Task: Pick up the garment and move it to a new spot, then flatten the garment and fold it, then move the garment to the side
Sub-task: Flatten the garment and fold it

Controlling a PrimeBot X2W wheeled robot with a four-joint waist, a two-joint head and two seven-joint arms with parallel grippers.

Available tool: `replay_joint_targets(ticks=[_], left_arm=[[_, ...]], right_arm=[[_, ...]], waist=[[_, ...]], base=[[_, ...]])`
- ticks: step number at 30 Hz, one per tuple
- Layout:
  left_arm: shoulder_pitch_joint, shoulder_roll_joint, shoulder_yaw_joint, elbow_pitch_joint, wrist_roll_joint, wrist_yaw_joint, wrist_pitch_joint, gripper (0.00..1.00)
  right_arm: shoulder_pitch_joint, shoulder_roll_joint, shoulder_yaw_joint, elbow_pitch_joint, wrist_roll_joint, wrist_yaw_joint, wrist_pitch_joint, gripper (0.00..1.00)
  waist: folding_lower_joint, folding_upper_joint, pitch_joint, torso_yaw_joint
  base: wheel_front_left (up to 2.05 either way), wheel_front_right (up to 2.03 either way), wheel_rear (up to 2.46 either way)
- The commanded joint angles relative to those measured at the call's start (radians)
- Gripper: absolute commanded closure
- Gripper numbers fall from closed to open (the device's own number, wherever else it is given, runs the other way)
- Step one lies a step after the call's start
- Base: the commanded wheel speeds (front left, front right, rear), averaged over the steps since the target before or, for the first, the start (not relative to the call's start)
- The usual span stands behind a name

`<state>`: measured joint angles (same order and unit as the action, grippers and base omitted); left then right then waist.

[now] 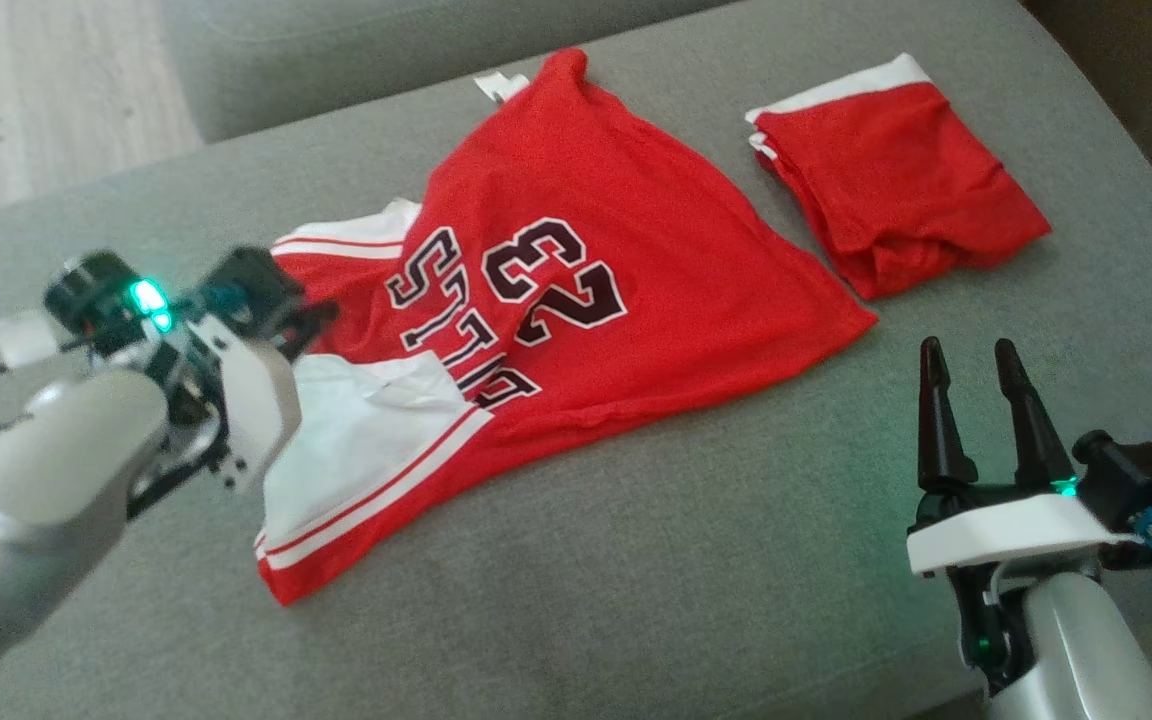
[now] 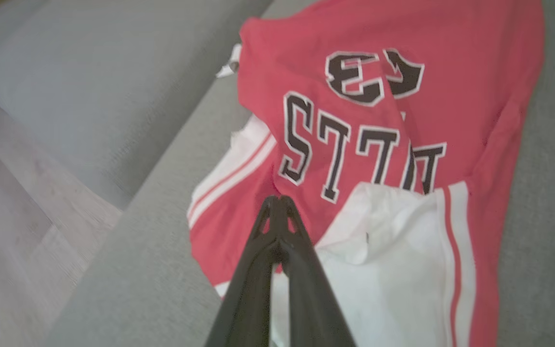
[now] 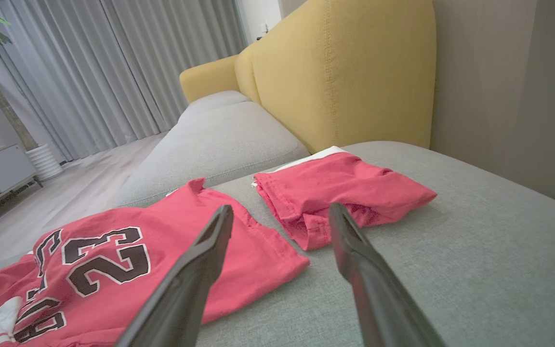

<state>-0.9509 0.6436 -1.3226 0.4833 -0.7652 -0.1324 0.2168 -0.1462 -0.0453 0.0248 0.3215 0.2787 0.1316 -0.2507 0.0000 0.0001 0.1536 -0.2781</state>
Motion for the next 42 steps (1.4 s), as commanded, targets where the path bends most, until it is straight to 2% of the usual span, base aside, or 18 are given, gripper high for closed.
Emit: replay_joint_targets(ticks=[1, 9, 13, 16, 18, 20, 27, 29, 30, 34, 35, 36, 37, 38, 39, 40, 42], left_arm=[[-0.084, 0.022, 0.053, 0.004, 0.011, 0.002, -0.035, 1.00], [-0.175, 0.003, 0.088, 0.106, 0.097, 0.017, -0.261, 1.00], [-0.194, -0.004, 0.093, 0.109, 0.119, 0.028, -0.314, 1.00], [-0.163, -0.001, 0.112, 0.104, 0.082, 0.046, -0.327, 1.00], [-0.124, 0.005, 0.145, 0.090, 0.035, 0.079, -0.347, 1.00], [-0.076, 0.014, 0.179, 0.066, -0.005, 0.129, -0.379, 1.00], [0.213, 0.017, 0.362, -0.112, -0.191, 0.365, -0.472, 1.00], [0.315, -0.001, 0.436, -0.184, -0.222, 0.419, -0.477, 1.00], [0.373, -0.029, 0.508, -0.228, -0.241, 0.442, -0.478, 1.00], [0.620, -0.121, 0.705, -0.330, -0.172, 0.467, -0.478, 1.00], [0.620, -0.121, 0.705, -0.330, -0.172, 0.467, -0.478, 1.00], [0.671, -0.149, 0.745, -0.344, -0.144, 0.465, -0.478, 1.00], [0.715, -0.178, 0.783, -0.355, -0.120, 0.458, -0.478, 0.91], [0.753, -0.206, 0.817, -0.363, -0.096, 0.448, -0.478, 0.50], [0.783, -0.232, 0.848, -0.368, -0.071, 0.436, -0.478, 0.03], [0.806, -0.252, 0.870, -0.369, -0.042, 0.420, -0.478, 0.00], [0.831, -0.280, 0.887, -0.363, 0.027, 0.383, -0.478, 0.00]], right_arm=[[-0.017, -0.005, 0.023, -0.025, -0.010, -0.001, -0.011, 0.00], [0.012, -0.005, 0.026, -0.015, -0.024, -0.001, -0.011, 0.00], [0.023, -0.005, 0.024, -0.009, -0.026, -0.001, -0.011, 0.00], [0.030, -0.005, 0.027, -0.009, -0.020, -0.001, -0.011, 0.00], [0.036, -0.005, 0.023, -0.012, -0.016, -0.001, -0.011, 0.00], [0.042, -0.005, 0.016, -0.016, -0.016, -0.001, -0.011, 0.00], [0.070, -0.005, -0.013, -0.041, -0.024, -0.001, -0.011, 0.00], [0.078, -0.005, -0.020, -0.050, -0.028, -0.001, -0.011, 0.00], [0.082, -0.005, -0.023, -0.056, -0.030, -0.001, -0.011, 0.00], [0.086, -0.005, -0.017, -0.063, -0.045, -0.001, -0.011, 0.00], [0.086, -0.005, -0.017, -0.063, -0.045, -0.001, -0.011, 0.00], [0.087, -0.005, -0.019, -0.063, -0.048, -0.001, -0.011, 0.00], [0.088, -0.005, -0.021, -0.064, -0.050, -0.001, -0.011, 0.00], [0.089, -0.005, -0.024, -0.065, -0.051, -0.001, -0.011, 0.00], [0.090, -0.005, -0.025, -0.066, -0.053, -0.001, -0.011, 0.00], [0.090, -0.005, -0.025, -0.067, -0.054, -0.001, -0.011, 0.00], [0.090, -0.005, -0.022, -0.069, -0.057, -0.001, -0.011, 0.00]], waist=[[0.0000, -0.0001, -0.020, 0.018], [0.0000, -0.0001, -0.085, 0.095], [0.0000, -0.0001, -0.106, 0.138], [0.0000, -0.0001, -0.124, 0.163], [0.0000, -0.0001, -0.134, 0.176], [0.0000, -0.0001, -0.142, 0.192], [0.0000, -0.0001, -0.159, 0.248], [0.0000, -0.0001, -0.159, 0.260], [0.0000, -0.0001, -0.157, 0.267], [0.0000, -0.0001, -0.150, 0.270], [0.0000, -0.0001, -0.150, 0.270], [0.0000, -0.0001, -0.149, 0.272], [0.0000, -0.0001, -0.148, 0.272], [0.0000, -0.0001, -0.147, 0.273], [0.0000, -0.0001, -0.145, 0.273], [0.0000, -0.0001, -0.143, 0.273], [0.0000, -0.0001, -0.140, 0.271]], base=[[0.00, 0.00, 0.00], [0.00, 0.00, 0.00], [0.00, 0.00, 0.00], [0.00, 0.00, 0.00], [0.00, 0.00, 0.00], [0.00, 0.00, 0.00], [0.00, 0.00, 0.00], [0.00, 0.00, 0.00], [0.00, 0.00, 0.00], [0.00, 0.00, 0.00], [0.00, 0.00, 0.00], [0.00, 0.00, 0.00], [0.00, 0.00, 0.00], [0.00, 0.00, 0.00], [0.00, 0.00, 0.00], [0.00, 0.00, 0.00], [0.00, 0.00, 0.00]])
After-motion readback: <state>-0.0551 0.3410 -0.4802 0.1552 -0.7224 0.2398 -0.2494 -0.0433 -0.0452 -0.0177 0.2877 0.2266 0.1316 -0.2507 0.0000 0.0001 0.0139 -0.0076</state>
